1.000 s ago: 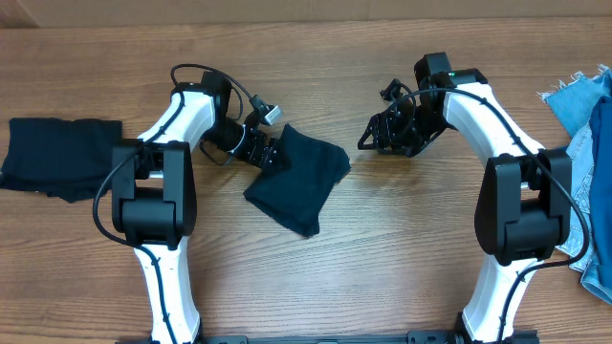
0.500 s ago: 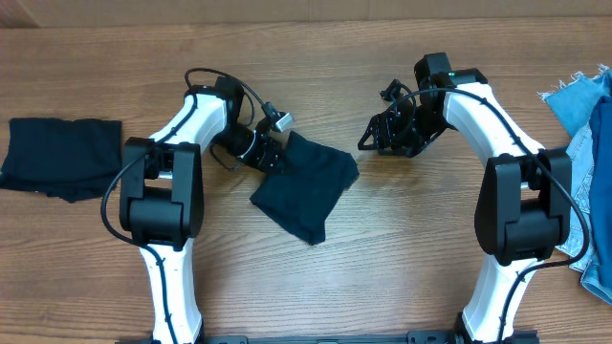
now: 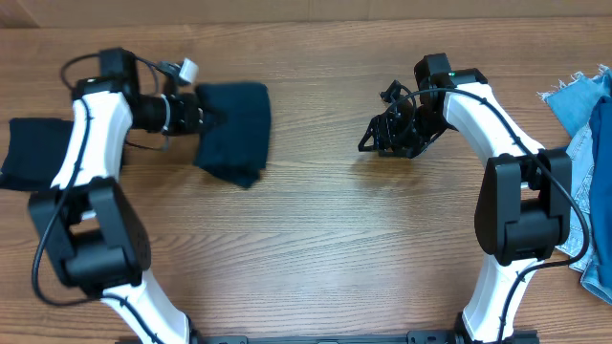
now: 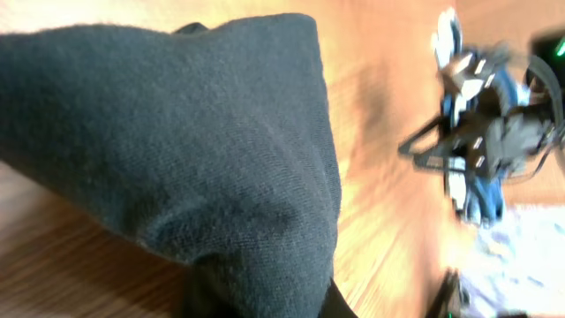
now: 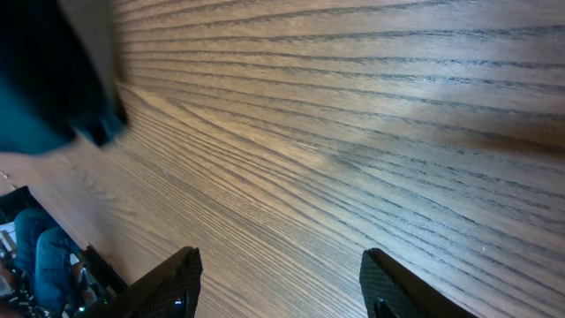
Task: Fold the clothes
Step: 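Carry the navy square left and drop it onto the dark garment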
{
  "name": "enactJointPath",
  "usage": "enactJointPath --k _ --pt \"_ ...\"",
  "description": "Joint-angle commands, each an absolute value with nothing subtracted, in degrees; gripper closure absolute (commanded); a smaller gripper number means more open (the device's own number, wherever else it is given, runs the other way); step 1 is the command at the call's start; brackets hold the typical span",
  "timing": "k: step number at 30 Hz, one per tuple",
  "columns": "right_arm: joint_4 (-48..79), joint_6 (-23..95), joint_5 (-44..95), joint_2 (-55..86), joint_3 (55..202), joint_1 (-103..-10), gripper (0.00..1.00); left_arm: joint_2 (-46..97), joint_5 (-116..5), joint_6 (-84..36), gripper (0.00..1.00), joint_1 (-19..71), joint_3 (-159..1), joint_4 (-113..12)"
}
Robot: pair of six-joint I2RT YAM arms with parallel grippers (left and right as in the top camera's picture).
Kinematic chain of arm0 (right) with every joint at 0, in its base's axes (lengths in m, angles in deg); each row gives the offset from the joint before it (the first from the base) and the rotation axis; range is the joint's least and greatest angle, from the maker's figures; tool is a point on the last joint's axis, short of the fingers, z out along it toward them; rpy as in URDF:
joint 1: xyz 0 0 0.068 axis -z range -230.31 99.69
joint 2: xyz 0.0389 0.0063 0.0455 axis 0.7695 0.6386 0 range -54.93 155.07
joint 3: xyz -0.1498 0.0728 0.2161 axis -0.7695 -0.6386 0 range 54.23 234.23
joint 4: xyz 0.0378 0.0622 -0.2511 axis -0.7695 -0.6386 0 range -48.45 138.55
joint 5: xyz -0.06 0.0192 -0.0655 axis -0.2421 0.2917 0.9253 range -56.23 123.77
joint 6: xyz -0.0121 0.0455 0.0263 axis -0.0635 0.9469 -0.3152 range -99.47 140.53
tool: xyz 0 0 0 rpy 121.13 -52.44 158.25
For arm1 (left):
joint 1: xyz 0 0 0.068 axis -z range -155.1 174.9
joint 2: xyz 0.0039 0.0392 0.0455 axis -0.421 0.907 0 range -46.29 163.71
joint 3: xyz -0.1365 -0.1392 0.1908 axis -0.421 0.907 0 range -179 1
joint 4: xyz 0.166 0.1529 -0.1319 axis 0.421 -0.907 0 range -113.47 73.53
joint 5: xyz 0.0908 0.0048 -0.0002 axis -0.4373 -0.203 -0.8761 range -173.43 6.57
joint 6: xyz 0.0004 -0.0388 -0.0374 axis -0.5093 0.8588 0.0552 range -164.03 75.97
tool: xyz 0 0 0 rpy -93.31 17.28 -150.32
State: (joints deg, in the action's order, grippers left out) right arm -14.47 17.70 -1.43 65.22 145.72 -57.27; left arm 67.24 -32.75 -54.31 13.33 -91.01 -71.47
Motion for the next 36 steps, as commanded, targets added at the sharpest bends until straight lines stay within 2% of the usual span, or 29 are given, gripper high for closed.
enactJointPath --k 1,4,7,12,16,21,26,31,36 --pt "-14.65 17.26 -1.89 62.71 146.98 -57.51 0.38 60.4 -37.56 -38.12 0.96 10.66 -92.1 -66.33" --pt "-15.06 17.26 -1.87 62.71 146.98 -57.51 0.38 56.82 -42.69 -28.41 0.96 7.86 -92.1 -60.54" --pt "-15.09 17.26 -1.87 62.71 146.98 -57.51 0.38 54.17 -46.74 -23.67 0.96 3.64 -92.1 -55.91" --pt "-15.74 17.28 -1.87 62.71 146.98 -57.51 0.38 54.08 -49.84 -20.63 0.96 -2.91 -92.08 -47.65" --pt "-17.07 17.26 -1.87 62.71 146.98 -57.51 0.38 54.65 -59.9 -17.77 0.96 -4.62 -92.06 -41.79" --pt "-19.52 17.24 -1.85 62.71 146.98 -57.51 0.38 62.3 -56.95 -12.26 0.96 -4.75 -92.06 -33.96" --pt "-20.88 17.21 -1.85 62.71 146.98 -57.51 0.38 66.54 -61.08 -12.7 0.96 -6.32 -92.03 -37.99" --pt "-21.93 17.21 -1.85 62.71 146.98 -57.51 0.39 66.63 -61.36 -12.48 0.96 -13.51 -92.03 -44.83" --pt "-22.74 17.21 -1.87 62.71 146.98 -57.51 0.38 66.63 -61.23 -18.9 0.96 -19.06 -92.03 -49.31"
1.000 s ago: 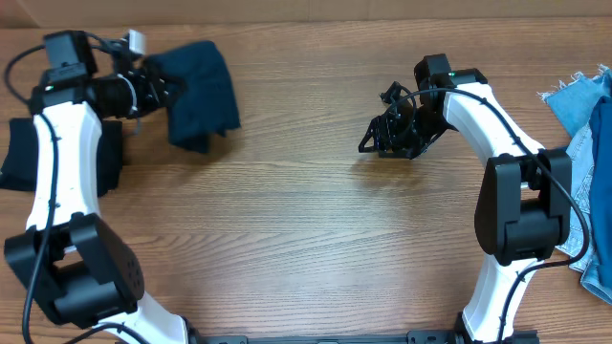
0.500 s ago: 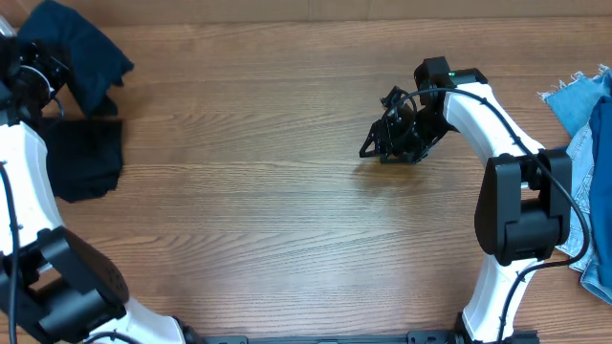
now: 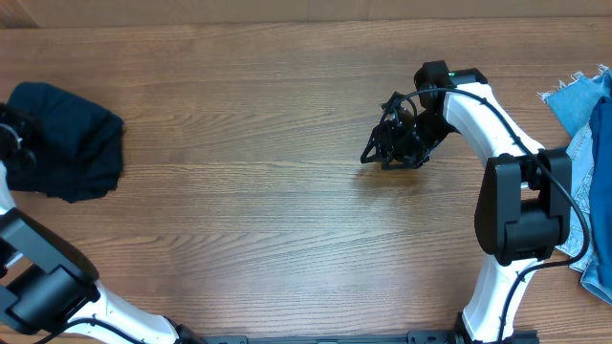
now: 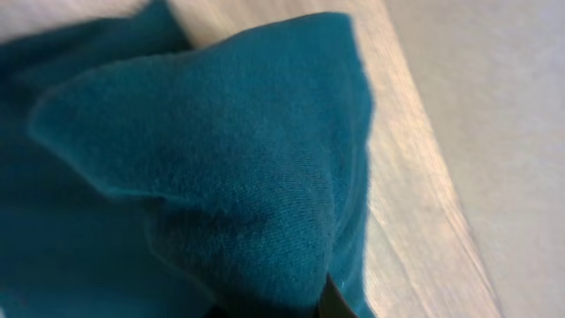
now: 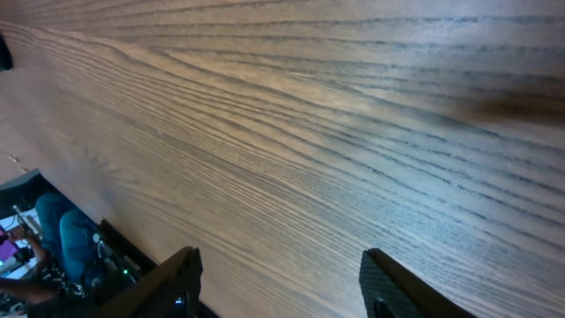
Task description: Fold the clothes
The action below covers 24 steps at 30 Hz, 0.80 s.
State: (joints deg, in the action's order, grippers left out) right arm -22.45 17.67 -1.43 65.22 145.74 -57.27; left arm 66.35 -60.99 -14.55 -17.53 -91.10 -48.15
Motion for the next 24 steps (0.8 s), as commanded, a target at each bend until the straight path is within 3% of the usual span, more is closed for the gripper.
enactJointPath --k 1,4,6,9,11,14,19,24 --pt "-23.04 17.24 -1.87 62.71 146.98 -57.51 0.38 66.65 -61.43 -19.86 0.96 -19.44 -92.03 -49.72" --pt "-23.41 17.24 -1.87 62.71 146.98 -57.51 0.39 66.7 -61.82 -23.49 0.96 -19.76 -92.01 -50.88" --pt "-23.37 17.24 -1.87 62.71 146.98 -57.51 0.39 66.85 -63.09 -23.97 0.9 -19.65 -91.97 -53.04" --pt "-23.37 17.24 -1.87 62.71 146.98 -57.51 0.39 66.85 -63.07 -25.07 0.74 -19.65 -91.82 -55.3" --pt "-23.37 17.24 -1.87 62.71 147.01 -57.51 0.39 66.85 -63.02 -27.03 0.57 -19.65 -91.79 -56.74" --pt "-23.59 17.21 -1.87 62.71 146.98 -57.51 0.39 66.76 -61.3 -30.16 0.45 -20.14 -91.79 -58.25" --pt "-23.72 17.0 -1.85 62.27 147.01 -57.51 0.39 61.43 -55.39 -32.52 0.55 -25.91 -91.86 -60.15" --pt "-22.69 17.02 -1.85 60.52 147.01 -57.51 0.39 50.67 -53.97 -32.69 0.48 -31.48 -91.86 -59.97"
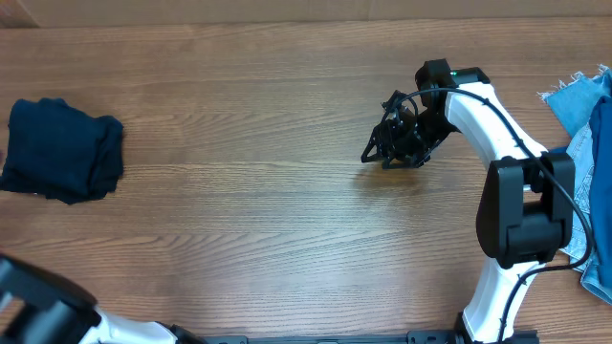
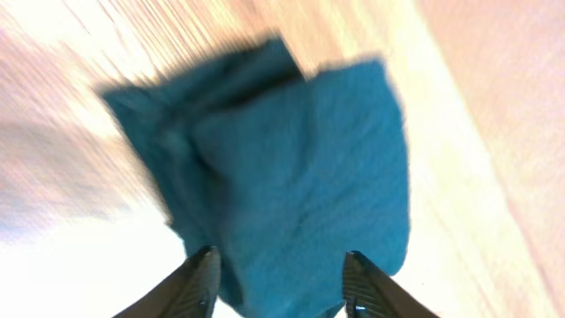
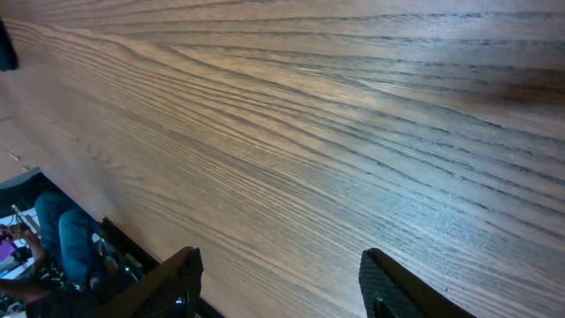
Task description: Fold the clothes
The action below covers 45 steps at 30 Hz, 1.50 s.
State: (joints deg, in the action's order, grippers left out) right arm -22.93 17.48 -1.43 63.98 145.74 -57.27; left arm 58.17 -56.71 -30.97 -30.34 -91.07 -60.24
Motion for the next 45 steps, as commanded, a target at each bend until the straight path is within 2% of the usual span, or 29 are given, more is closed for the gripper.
enactJointPath --k 1,2,4,6,8,10,14,19,21,22,23,28,30,32,35,38,39,45 --pt "-22.65 17.0 -1.85 59.91 147.01 -57.51 0.39 49.28 -50.21 -35.89 0.48 -30.63 -91.86 -59.73" --pt "-22.43 17.02 -1.85 59.39 147.01 -57.51 0.39 48.45 -48.05 -40.61 0.53 -28.11 -91.86 -59.78" --pt "-22.04 17.04 -1.87 58.34 147.01 -57.51 0.39 48.99 -60.18 -43.27 0.71 -21.49 -91.84 -60.54" --pt "-22.49 17.08 -1.89 58.19 147.01 -57.51 0.39 50.5 -72.22 -43.32 0.85 -15.68 -91.84 -60.45" --pt "-23.22 17.11 -1.89 58.19 146.98 -57.51 0.39 52.82 -73.51 -45.72 0.96 -12.38 -91.84 -58.79" --pt "-24.27 17.08 -1.89 58.19 146.98 -57.51 0.39 56.25 -75.7 -50.97 0.96 -10.52 -91.84 -54.68" --pt "-25.93 17.08 -1.87 58.19 146.98 -57.51 0.4 64.58 -84.31 -50.95 0.96 -11.02 -91.84 -46.18" --pt "-27.26 17.3 -1.87 58.19 146.98 -57.51 0.41 76.62 -83.85 -51.71 0.96 -11.11 -91.84 -38.4" --pt "-29.29 17.28 -1.89 58.14 146.98 -57.51 0.42 81.89 -87.15 -47.69 0.96 -11.17 -91.84 -39.3" --pt "-30.67 17.26 -1.87 58.1 146.98 -57.51 0.43 84.84 -93.25 -40.0 0.96 -11.66 -91.84 -41.77" --pt "-31.98 17.02 -1.85 58.01 146.98 -57.51 0.42 87.15 -91.83 -38.62 0.96 -12.33 -91.84 -43.03" --pt "-31.89 17.04 -1.85 57.99 146.98 -57.51 0.43 86.1 -86.76 -38.66 0.96 -12.94 -91.88 -43.54" --pt "-31.67 17.04 -1.85 57.99 146.98 -57.51 0.42 78.52 -86.67 -39.23 0.96 -12.94 -92.01 -43.62" --pt "-30.14 17.04 -1.87 57.99 146.98 -57.53 0.41 69.34 -83.9 -39.36 0.87 -12.92 -92.17 -45.07" --pt "-27.74 17.02 -1.87 57.88 146.98 -57.51 0.41 58.13 -74.91 -41.61 0.53 -12.18 -92.17 -50.55" --pt "-26.52 15.53 -1.87 57.2 146.98 -57.51 0.41 56.47 -73.19 -47.93 0.51 -8.9 -92.03 -58.6" --pt "-26.58 15.53 -1.87 57.03 147.01 -57.51 0.41 57.95 -73.58 -49.92 0.57 -7.55 -91.95 -60.5" --pt "-28.05 15.53 -1.87 56.39 146.98 -57.53 0.42 71.9 -80.07 -50.27 0.55 -5.67 -91.95 -58.51"
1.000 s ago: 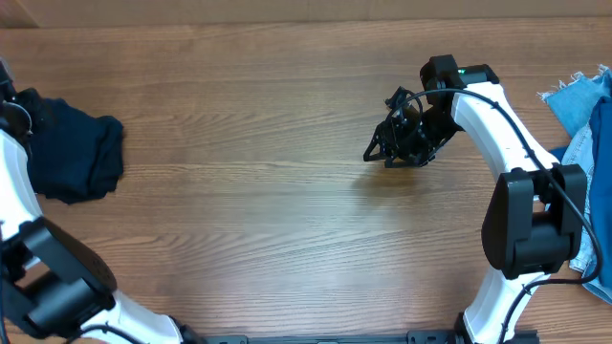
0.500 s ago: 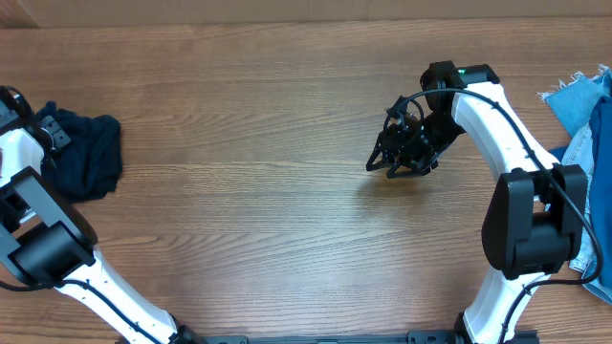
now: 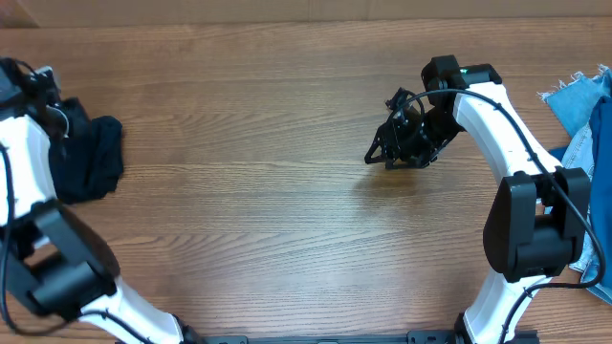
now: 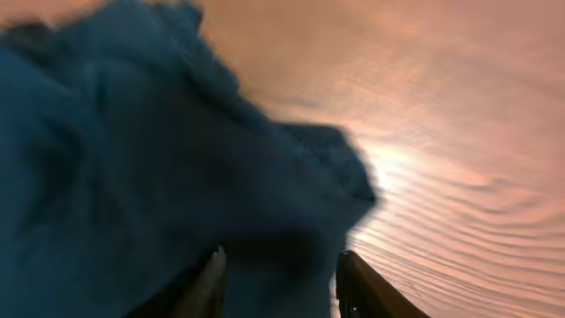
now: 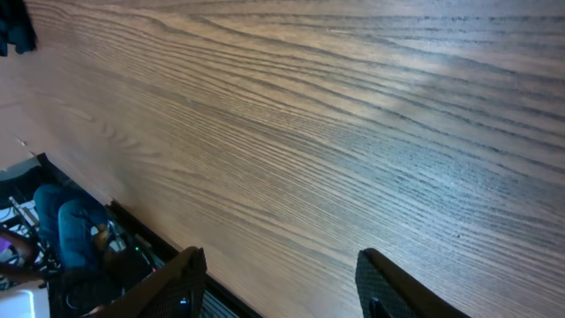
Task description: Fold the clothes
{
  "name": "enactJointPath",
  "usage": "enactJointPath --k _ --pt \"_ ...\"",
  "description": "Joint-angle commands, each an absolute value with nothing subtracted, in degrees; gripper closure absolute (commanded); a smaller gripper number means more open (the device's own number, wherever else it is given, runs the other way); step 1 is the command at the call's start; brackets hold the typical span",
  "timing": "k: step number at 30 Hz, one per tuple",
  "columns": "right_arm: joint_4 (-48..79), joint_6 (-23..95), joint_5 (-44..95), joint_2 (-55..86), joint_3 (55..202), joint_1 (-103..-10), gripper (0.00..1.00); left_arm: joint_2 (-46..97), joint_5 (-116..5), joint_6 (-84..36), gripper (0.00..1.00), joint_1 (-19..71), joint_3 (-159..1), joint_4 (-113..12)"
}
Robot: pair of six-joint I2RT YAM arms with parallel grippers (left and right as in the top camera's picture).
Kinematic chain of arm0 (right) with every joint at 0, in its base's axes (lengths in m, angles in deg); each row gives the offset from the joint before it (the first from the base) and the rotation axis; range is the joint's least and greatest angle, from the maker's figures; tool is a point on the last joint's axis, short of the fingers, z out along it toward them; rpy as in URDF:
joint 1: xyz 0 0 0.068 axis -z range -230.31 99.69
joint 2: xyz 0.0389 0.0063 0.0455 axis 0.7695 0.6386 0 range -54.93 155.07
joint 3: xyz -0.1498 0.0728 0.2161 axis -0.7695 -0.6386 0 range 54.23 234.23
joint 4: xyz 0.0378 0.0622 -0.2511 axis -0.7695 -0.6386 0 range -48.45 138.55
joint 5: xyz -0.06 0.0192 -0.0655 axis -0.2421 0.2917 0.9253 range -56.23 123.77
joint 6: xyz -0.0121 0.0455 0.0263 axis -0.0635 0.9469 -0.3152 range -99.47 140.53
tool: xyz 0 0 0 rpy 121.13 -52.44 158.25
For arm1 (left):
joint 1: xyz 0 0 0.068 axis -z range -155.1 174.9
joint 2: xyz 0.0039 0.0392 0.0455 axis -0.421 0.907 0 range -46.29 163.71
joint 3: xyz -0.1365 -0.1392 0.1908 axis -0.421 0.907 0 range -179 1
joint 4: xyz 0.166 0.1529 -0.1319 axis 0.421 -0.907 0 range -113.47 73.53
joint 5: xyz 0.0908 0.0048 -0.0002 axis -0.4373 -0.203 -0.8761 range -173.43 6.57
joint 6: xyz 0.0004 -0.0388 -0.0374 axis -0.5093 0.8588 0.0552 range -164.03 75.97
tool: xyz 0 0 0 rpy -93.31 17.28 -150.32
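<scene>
A dark navy folded garment [image 3: 91, 158] lies at the table's far left. In the left wrist view the same garment [image 4: 132, 177] fills the left side. My left gripper [image 4: 282, 287] hangs open just above it with cloth below the jaws; from overhead the left gripper [image 3: 65, 126] sits at the garment's upper left corner. Over bare wood in the middle right, my right gripper [image 3: 390, 151] is open and empty; in its wrist view the right gripper [image 5: 287, 287] has only table between its fingers.
A heap of blue denim clothes [image 3: 588, 124] lies at the right edge of the wooden table [image 3: 268, 220]. The right arm's base stands in front of the heap. Beyond the table's far edge the right wrist view shows a person and equipment.
My left arm, then almost out of the overhead view, now reaches over the navy garment with its gripper open close above it. The garment has stayed put. The right gripper has hardly moved.
At first my left gripper held the navy garment left of the table's middle, with another dark piece at the far left. Then the garment was at the far left, still gripped. Later it lay there released, and now the open gripper hovers over it.
</scene>
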State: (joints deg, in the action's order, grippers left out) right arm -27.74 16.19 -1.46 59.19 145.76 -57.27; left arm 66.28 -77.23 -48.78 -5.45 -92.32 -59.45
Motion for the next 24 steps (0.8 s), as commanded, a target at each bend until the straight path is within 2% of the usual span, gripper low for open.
enactJointPath --k 1,3,6,10,14,20,24 --pt "-28.42 15.55 -1.87 56.13 147.01 -57.51 0.42 73.95 -80.27 -50.27 0.54 -5.69 -91.95 -57.79" --pt "-28.88 15.53 -1.85 55.28 146.98 -57.51 0.42 76.64 -80.44 -50.27 0.5 -5.71 -91.95 -56.65" --pt "-28.46 15.53 -1.85 54.05 146.98 -57.51 0.42 75.88 -79.72 -50.2 0.55 -5.71 -94.07 -57.09" --pt "-28.59 15.53 -1.85 53.4 147.01 -57.51 0.42 70.83 -78.76 -50.05 0.52 -5.71 -103.55 -63.14" --pt "-28.75 15.58 -1.87 53.38 146.98 -57.51 0.42 69.65 -83.33 -50.86 0.45 -5.95 -104.06 -59.06" --pt "-29.27 15.55 -1.87 53.38 146.98 -57.51 0.42 77.43 -89.88 -51.93 0.46 -7.92 -104.06 -51.34" --pt "-30.28 15.79 -1.89 53.38 146.98 -57.53 0.43 84.01 -89.8 -51.75 0.34 -9.49 -104.06 -47.86"
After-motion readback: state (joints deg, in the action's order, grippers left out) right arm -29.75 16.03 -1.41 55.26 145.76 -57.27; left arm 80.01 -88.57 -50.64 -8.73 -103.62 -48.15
